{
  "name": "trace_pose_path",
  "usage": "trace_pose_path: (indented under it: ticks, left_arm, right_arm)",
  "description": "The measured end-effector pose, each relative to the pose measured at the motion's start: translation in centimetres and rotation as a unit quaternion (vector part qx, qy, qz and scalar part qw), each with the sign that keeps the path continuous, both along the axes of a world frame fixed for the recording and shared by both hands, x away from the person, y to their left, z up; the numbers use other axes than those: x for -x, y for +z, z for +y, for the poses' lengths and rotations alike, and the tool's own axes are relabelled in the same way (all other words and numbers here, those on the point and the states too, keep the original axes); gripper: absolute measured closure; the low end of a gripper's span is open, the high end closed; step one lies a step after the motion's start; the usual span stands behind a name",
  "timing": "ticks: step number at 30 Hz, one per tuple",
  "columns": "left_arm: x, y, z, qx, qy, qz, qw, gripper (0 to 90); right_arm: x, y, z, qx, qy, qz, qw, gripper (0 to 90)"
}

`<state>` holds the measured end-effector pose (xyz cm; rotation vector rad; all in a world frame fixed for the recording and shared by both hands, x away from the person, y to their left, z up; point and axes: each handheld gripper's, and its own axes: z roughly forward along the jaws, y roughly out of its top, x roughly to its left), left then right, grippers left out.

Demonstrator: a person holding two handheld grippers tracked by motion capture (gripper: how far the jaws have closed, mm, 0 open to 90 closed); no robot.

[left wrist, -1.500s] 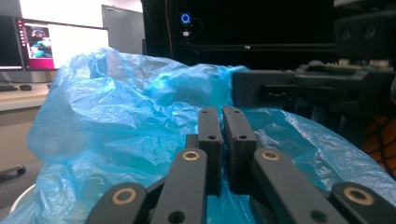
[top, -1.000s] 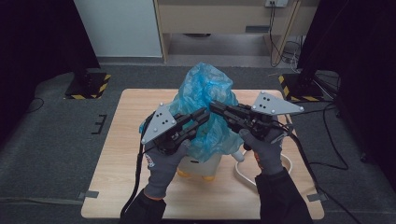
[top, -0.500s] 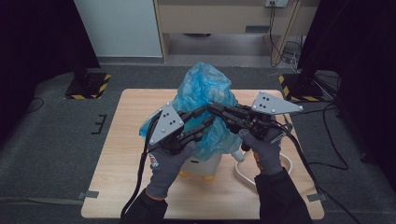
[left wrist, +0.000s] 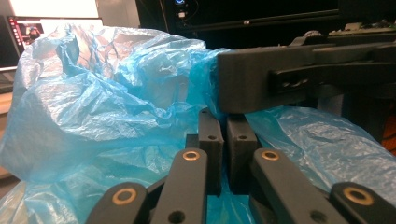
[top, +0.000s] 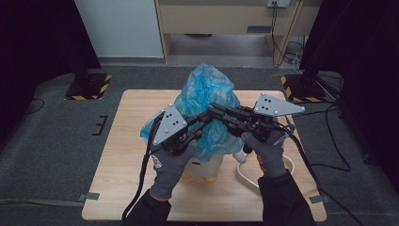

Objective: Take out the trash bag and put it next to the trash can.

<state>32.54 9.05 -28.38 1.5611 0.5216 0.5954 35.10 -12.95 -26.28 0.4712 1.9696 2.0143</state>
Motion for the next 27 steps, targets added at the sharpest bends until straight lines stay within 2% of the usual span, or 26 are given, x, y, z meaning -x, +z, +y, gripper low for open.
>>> trace_pose_path:
  ticks: [5,8,10,14,15,17,20,27]
  left_arm:
    - [-0.1,0.0,0.1,0.008,0.004,0.003,1.0000,87.0]
    - [-0.1,0.1,0.2,0.017,0.003,0.004,0.9999,86.9]
    - [-0.1,0.2,0.3,0.023,0.003,0.005,0.9997,86.9]
    - [-0.2,0.4,0.7,0.038,0.002,0.006,0.9993,86.9]
    - [-0.2,0.4,0.8,0.042,0.003,0.005,0.9991,86.9]
    - [-0.2,0.6,1.0,0.048,0.003,0.002,0.9989,86.9]
    - [-0.2,0.8,1.3,0.053,0.007,-0.005,0.9985,86.9]
    - [-0.2,1.2,1.5,0.062,0.011,-0.013,0.9979,86.8]
  right_arm:
    - [0.0,0.5,-0.9,-0.009,-0.015,-0.006,0.9998,66.6]
    - [0.0,1.1,-1.7,-0.016,-0.039,-0.010,0.9991,56.6]
    - [-0.1,1.3,-2.1,-0.011,-0.062,-0.014,0.9979,49.8]
    - [-0.2,1.4,-2.8,0.014,-0.100,-0.020,0.9947,44.5]
    - [-0.3,1.3,-3.0,0.013,-0.107,-0.021,0.9939,44.3]
    - [-0.5,1.0,-3.6,-0.010,-0.120,-0.019,0.9925,44.6]
    - [-1.0,0.3,-4.9,-0.022,-0.143,-0.012,0.9894,43.6]
    - [-1.6,-1.2,-7.2,-0.024,-0.188,-0.002,0.9818,37.1]
